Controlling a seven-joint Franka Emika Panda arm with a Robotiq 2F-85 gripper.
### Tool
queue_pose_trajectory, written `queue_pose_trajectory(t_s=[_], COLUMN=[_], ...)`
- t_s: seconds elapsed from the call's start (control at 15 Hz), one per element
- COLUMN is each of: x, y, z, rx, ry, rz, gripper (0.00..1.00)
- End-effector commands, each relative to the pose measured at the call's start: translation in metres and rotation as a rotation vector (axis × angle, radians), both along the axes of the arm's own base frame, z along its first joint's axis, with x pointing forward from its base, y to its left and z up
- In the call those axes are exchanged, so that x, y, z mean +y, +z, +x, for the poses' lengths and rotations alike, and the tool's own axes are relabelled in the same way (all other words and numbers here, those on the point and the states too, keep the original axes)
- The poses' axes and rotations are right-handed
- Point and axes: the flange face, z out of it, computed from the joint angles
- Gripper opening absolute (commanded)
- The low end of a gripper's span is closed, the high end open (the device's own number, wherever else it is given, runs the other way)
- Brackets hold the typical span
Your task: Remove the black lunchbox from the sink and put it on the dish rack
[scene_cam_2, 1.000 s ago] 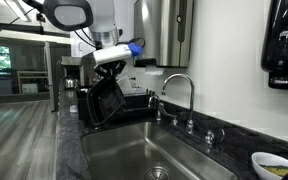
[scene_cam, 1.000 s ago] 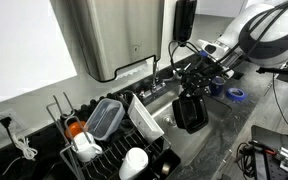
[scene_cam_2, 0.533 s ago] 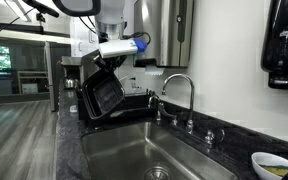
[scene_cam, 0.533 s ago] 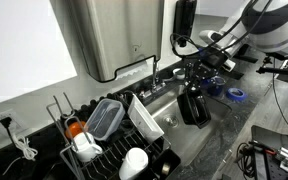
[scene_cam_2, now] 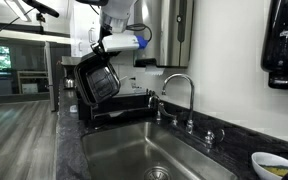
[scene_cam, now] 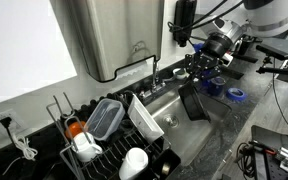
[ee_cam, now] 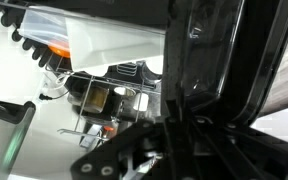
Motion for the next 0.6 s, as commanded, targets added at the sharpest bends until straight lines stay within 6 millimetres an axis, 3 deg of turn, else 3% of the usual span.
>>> queue_pose_trajectory(t_s=[0.0,0.2,0.27,0.53], x=[-0.006,-0.007,-0.003,-0.006], y=[0.0,-0.002,-0.001,-0.005], z=[0.015,0.022,0.011,0.017], rx=[0.008,0.035,0.026,0.036], ry=[0.021,-0.002,0.004,-0.004], rz=[0.059,0.063,0.04,0.039], gripper=[0.02,0.02,0.07,0.07])
